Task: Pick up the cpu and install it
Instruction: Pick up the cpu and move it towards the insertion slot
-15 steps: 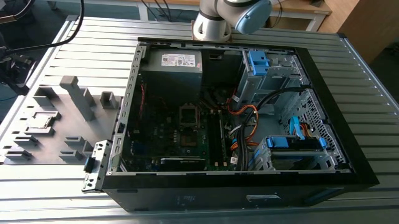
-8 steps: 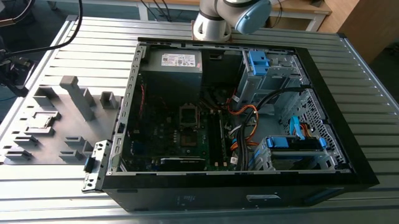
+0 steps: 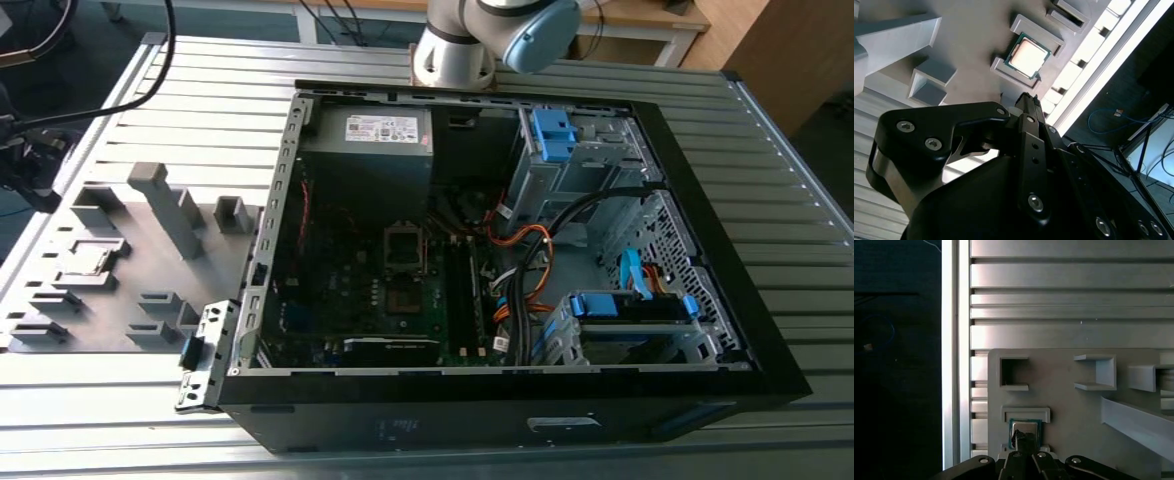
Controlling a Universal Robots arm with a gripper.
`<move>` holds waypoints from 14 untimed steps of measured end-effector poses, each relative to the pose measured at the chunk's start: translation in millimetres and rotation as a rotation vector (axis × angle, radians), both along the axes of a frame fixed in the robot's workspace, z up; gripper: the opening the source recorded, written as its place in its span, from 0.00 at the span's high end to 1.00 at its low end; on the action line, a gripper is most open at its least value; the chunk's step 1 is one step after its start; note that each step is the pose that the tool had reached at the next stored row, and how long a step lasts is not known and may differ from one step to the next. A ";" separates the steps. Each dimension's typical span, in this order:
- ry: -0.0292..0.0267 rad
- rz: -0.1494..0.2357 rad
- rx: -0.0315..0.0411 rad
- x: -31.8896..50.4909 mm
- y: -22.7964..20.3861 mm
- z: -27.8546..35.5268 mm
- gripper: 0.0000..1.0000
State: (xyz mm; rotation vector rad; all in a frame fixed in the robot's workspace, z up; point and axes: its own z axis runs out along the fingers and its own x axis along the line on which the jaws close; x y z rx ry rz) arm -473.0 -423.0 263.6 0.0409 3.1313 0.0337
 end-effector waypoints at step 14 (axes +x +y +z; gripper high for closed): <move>0.0020 0.000 -0.0017 -2.0 -1.8 -15.6 0.89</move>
